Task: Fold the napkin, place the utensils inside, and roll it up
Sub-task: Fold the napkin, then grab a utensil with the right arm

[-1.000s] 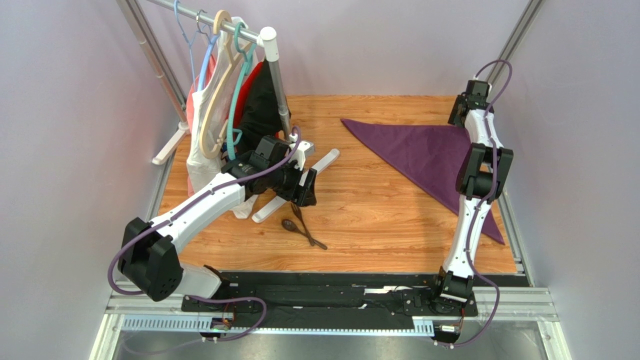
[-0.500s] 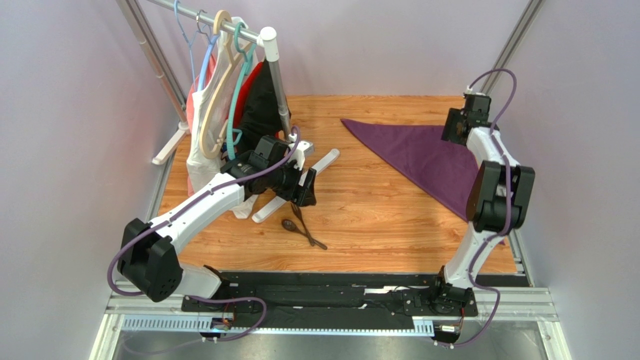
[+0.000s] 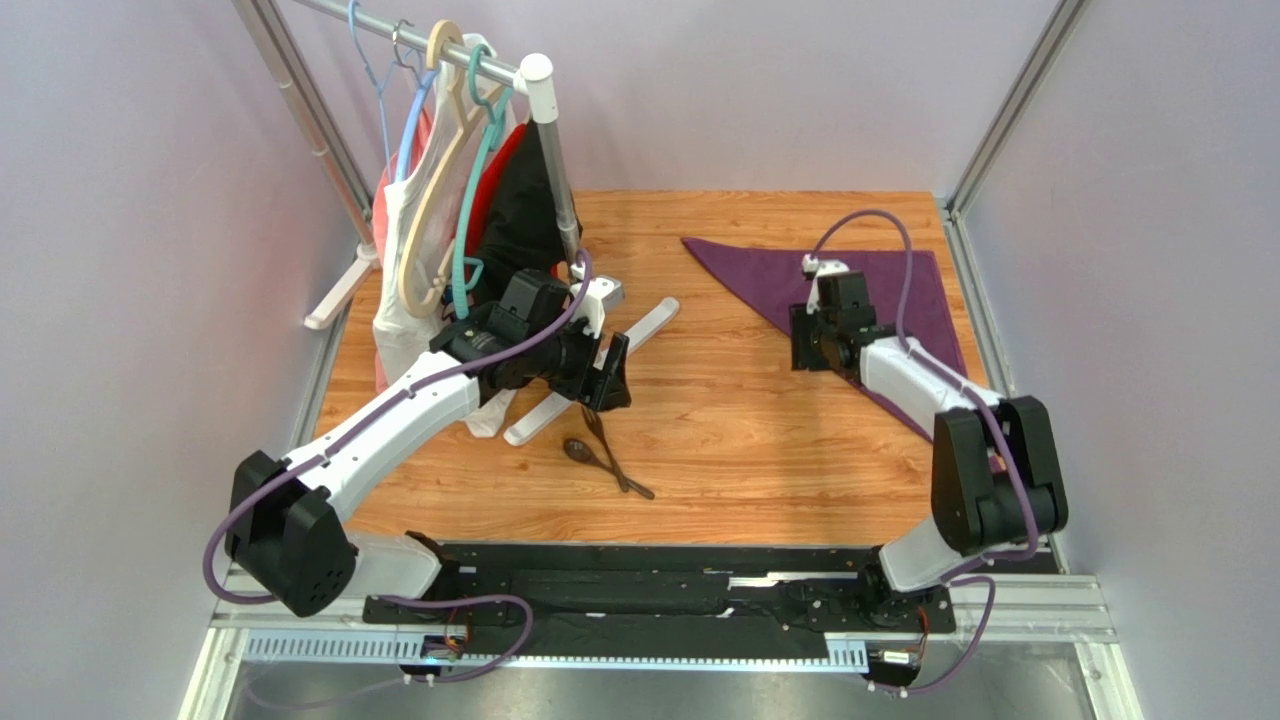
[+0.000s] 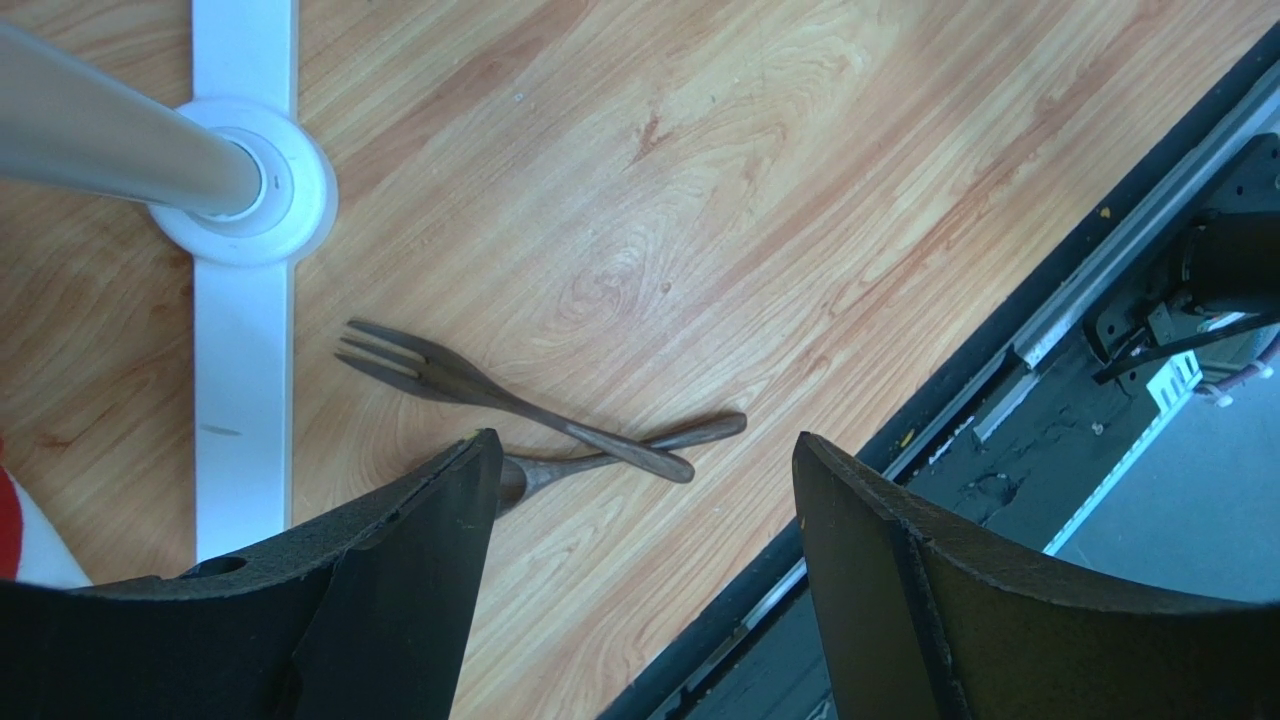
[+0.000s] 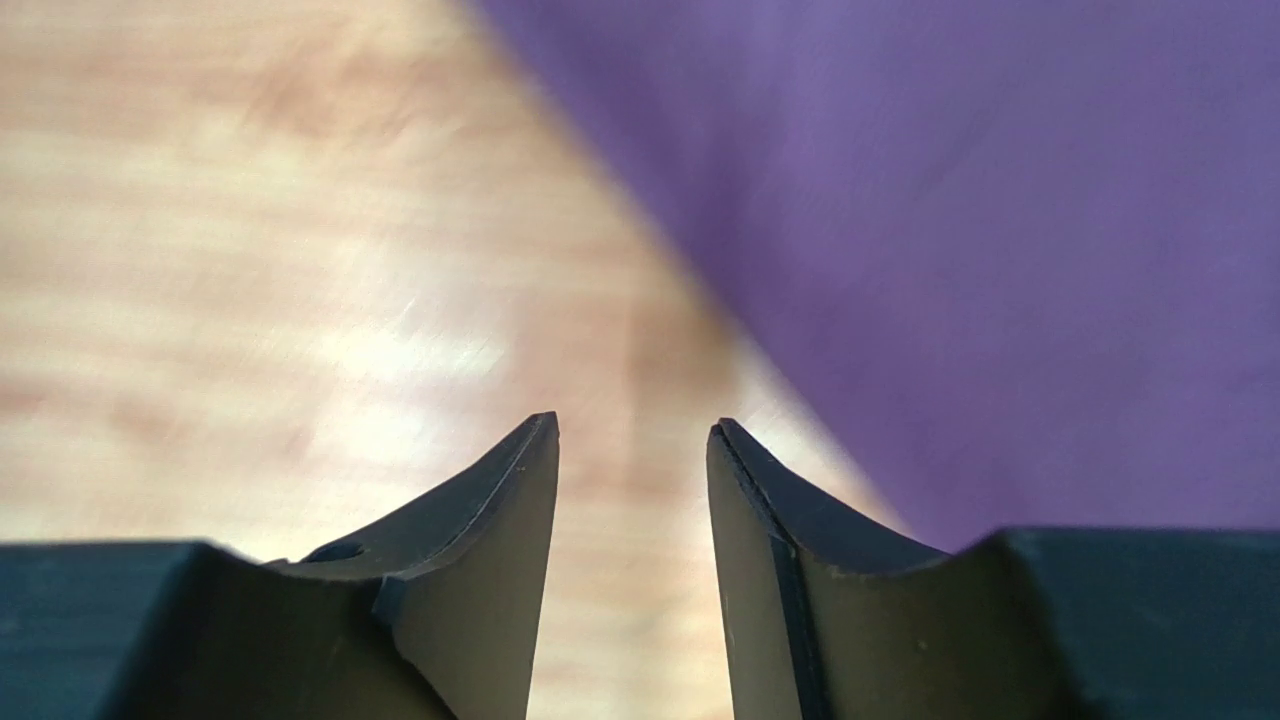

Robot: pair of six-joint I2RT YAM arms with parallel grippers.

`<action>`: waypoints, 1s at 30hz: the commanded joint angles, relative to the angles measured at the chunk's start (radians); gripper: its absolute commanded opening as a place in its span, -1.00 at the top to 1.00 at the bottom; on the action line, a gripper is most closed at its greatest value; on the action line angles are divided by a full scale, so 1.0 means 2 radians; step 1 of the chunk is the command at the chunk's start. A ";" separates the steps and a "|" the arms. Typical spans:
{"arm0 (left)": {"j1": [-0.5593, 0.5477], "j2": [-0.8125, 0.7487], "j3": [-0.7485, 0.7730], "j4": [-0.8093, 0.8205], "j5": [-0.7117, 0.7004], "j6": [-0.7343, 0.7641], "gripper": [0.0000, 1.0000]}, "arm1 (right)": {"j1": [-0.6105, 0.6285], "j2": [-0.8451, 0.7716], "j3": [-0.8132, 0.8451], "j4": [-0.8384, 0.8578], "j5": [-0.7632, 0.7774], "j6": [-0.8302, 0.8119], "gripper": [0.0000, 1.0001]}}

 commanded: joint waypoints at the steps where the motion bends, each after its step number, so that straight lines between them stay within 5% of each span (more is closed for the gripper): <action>1: 0.002 -0.029 0.006 0.009 -0.006 -0.002 -0.61 | 0.072 -0.075 -0.034 -0.002 -0.003 0.044 0.09; 9: 0.002 -0.049 -0.003 0.010 0.011 -0.001 -0.61 | 0.251 -0.154 -0.095 0.023 -0.017 0.169 -0.02; 16: 0.002 -0.103 -0.027 -0.009 0.000 0.005 -0.61 | 0.376 -0.125 -0.133 0.093 0.016 0.212 -0.11; 30: 0.002 -0.227 -0.105 -0.031 -0.058 -0.007 -0.62 | 0.437 -0.005 -0.072 0.155 0.041 0.239 -0.01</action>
